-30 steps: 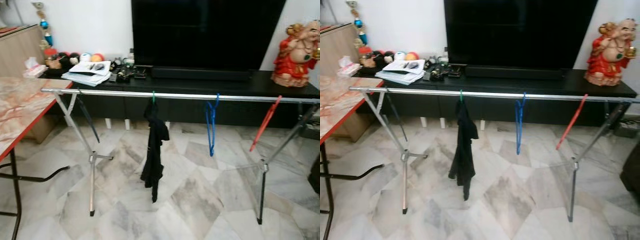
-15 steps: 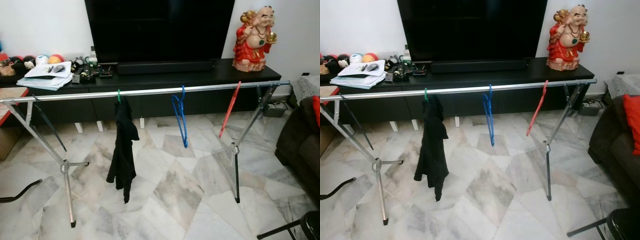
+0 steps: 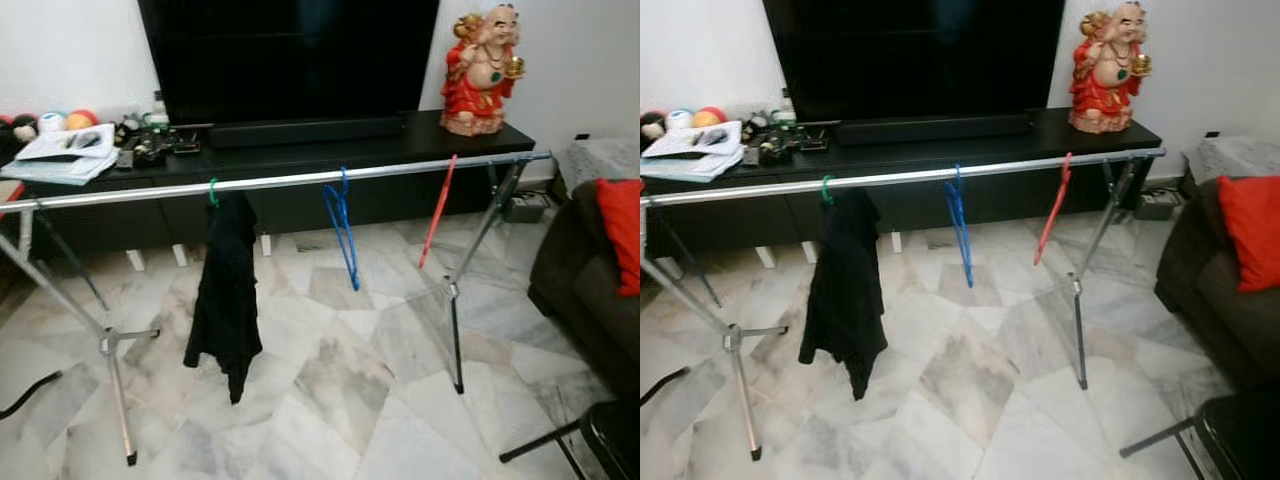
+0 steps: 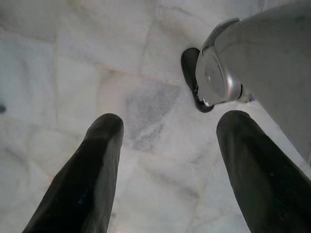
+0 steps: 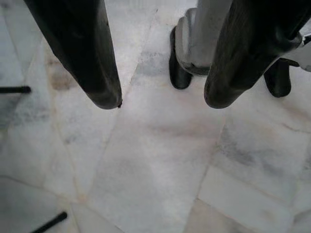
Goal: Hang hanger
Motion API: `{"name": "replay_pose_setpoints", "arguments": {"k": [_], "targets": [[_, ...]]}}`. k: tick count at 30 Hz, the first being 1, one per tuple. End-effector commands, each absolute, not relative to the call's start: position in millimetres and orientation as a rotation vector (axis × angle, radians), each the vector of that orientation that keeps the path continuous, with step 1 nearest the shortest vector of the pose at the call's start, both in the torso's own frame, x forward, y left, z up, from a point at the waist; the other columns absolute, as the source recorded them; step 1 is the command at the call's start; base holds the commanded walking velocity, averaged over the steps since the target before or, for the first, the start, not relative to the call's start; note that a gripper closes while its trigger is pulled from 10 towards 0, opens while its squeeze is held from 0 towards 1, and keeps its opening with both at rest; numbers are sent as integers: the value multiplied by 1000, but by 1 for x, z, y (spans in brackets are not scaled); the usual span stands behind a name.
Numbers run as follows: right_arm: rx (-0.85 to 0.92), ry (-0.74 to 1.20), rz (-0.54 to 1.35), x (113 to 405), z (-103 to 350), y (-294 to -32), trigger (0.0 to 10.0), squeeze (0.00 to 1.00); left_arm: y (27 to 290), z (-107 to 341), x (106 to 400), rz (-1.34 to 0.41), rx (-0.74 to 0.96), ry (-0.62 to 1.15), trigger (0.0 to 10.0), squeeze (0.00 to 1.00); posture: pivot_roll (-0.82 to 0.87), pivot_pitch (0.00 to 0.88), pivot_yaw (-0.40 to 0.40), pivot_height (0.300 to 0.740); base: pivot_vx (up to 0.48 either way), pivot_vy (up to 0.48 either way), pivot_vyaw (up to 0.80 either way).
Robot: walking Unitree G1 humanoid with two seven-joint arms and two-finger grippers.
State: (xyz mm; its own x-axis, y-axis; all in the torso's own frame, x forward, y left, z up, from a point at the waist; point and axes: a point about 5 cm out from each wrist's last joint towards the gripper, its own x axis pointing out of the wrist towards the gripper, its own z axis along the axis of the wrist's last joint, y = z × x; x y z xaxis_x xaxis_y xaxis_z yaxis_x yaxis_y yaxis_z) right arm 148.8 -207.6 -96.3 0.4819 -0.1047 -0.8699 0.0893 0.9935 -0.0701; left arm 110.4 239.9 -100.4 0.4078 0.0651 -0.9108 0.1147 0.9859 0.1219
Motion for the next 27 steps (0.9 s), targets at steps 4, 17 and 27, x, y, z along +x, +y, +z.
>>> {"name": "replay_pose_setpoints", "arguments": {"k": [4, 17, 27], "targets": [[-11, 1065, -124, 148, -97, -207, 10000, 0, 243, -101, 107, -24, 179, 1160, 10000, 0, 66, 0, 19, 740, 0, 0, -788], [-11, 1069, -135, 145, -97, -211, 10000, 0, 243, -101, 108, -47, 232, 1166, 10000, 0, 70, 0, 13, 740, 0, -57, -788], [-6, 1070, -131, 144, -98, -208, 10000, 0, 244, -101, 107, -26, 216, 1168, 10000, 0, 74, 0, 17, 740, 0, -37, -788]]}}
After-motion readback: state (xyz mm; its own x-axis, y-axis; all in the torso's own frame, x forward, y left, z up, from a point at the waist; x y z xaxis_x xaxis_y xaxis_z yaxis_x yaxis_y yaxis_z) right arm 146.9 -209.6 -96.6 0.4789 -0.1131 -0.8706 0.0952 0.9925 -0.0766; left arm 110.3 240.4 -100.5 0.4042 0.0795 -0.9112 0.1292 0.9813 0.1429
